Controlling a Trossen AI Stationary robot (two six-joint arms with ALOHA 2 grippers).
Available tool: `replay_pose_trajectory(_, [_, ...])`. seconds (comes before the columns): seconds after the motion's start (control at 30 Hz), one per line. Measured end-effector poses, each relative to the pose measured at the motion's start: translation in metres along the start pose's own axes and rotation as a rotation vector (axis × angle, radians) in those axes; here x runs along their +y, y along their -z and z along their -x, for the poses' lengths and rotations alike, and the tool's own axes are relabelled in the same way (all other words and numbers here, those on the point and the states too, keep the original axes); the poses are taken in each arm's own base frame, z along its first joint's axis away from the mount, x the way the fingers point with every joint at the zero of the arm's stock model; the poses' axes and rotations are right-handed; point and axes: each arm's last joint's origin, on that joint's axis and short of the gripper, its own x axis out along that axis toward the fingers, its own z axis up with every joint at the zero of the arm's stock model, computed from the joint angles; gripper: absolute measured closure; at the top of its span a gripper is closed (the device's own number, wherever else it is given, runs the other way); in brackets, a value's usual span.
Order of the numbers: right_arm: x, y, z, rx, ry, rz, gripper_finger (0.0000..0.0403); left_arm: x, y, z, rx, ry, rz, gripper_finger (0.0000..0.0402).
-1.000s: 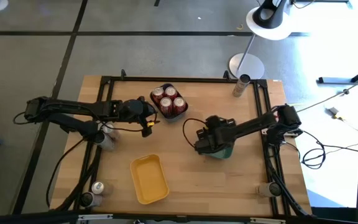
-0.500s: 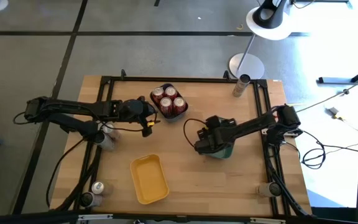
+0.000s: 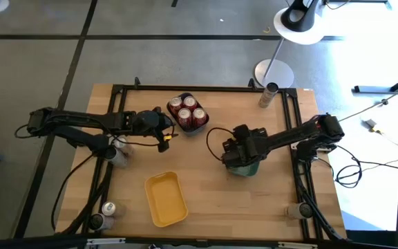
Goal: Sort soda cans
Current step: Put the blue soda can into the green bin
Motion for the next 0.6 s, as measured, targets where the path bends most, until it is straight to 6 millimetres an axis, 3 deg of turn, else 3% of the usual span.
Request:
replay_pose_trajectory(0.33, [-0.017, -0.028, 0.028, -0.093, -0.095, 0.036, 0.0084, 0.0, 0.0, 0.0, 0.0, 0.0, -0.015, 0.0188])
replay_pose_trajectory(0.6, [-0.009, -0.047, 0.043, -0.275, -0.135, 0.109, 0.0084, 0.0, 0.0, 0.0, -0.001, -0.008, -0.033, 0.0188])
